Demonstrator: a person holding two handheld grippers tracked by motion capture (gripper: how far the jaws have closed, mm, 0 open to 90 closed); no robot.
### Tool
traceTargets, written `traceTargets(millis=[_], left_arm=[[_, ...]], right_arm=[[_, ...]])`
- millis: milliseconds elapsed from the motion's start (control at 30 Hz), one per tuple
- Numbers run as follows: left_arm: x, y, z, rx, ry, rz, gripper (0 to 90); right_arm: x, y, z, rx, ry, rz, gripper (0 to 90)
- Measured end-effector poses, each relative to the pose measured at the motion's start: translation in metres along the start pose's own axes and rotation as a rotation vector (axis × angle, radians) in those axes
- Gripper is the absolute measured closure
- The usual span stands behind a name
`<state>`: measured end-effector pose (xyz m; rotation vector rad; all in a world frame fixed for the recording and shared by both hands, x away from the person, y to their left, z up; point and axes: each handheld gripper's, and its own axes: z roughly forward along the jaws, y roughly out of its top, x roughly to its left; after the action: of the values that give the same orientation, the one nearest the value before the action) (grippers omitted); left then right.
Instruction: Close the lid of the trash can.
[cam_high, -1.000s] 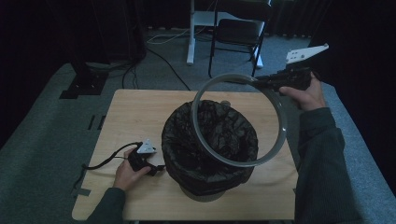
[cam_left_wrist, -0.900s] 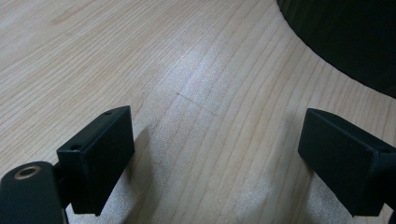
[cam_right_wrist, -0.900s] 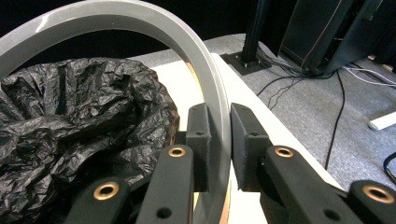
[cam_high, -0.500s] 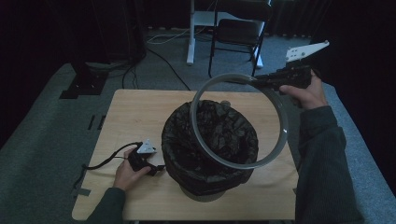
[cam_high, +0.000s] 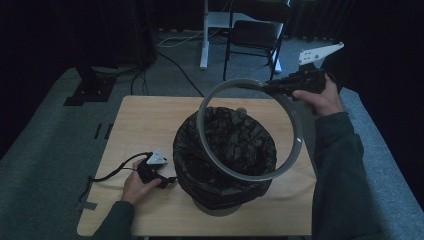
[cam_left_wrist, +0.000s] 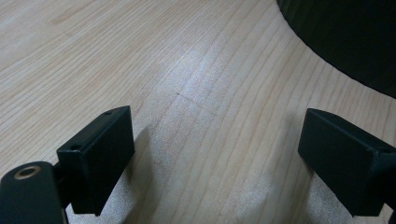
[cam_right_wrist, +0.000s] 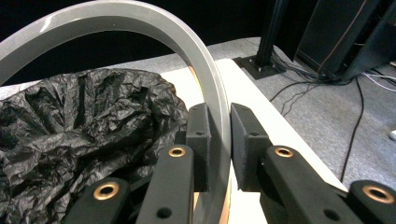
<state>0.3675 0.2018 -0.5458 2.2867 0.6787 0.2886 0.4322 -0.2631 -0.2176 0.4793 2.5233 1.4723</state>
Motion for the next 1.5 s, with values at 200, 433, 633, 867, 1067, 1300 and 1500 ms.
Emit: traceTargets(millis=[200, 433, 633, 867, 1067, 1300, 1500], left_arm=[[0.000, 0.000, 0.000, 0.000, 0.000, 0.000, 10.8], [0.000, 0.000, 0.000, 0.001, -0.002, 0.003, 10.8], [0.000, 0.000, 0.000, 0.001, -0.002, 0.003, 10.8], [0.000, 0.000, 0.000, 0.002, -0.002, 0.004, 10.8], [0.000, 0.000, 0.000, 0.002, -0.003, 0.005, 10.8], [0.000, 0.000, 0.000, 0.002, -0.003, 0.004, 10.8], [0.000, 0.000, 0.000, 0.002, -0.003, 0.005, 10.8]], right_arm=[[0.002, 0.004, 0.010, -0.001, 0.034, 0.004, 78.9], [0.002, 0.006, 0.021, 0.011, 0.045, 0.014, 78.9], [0.002, 0.007, 0.029, 0.013, 0.051, 0.026, 78.8], [0.002, 0.008, 0.037, 0.017, 0.057, 0.041, 78.7], [0.002, 0.008, 0.043, 0.023, 0.064, 0.040, 78.6], [0.004, 0.008, 0.050, 0.034, 0.076, 0.050, 78.5], [0.003, 0.005, 0.056, 0.044, 0.080, 0.059, 78.4]])
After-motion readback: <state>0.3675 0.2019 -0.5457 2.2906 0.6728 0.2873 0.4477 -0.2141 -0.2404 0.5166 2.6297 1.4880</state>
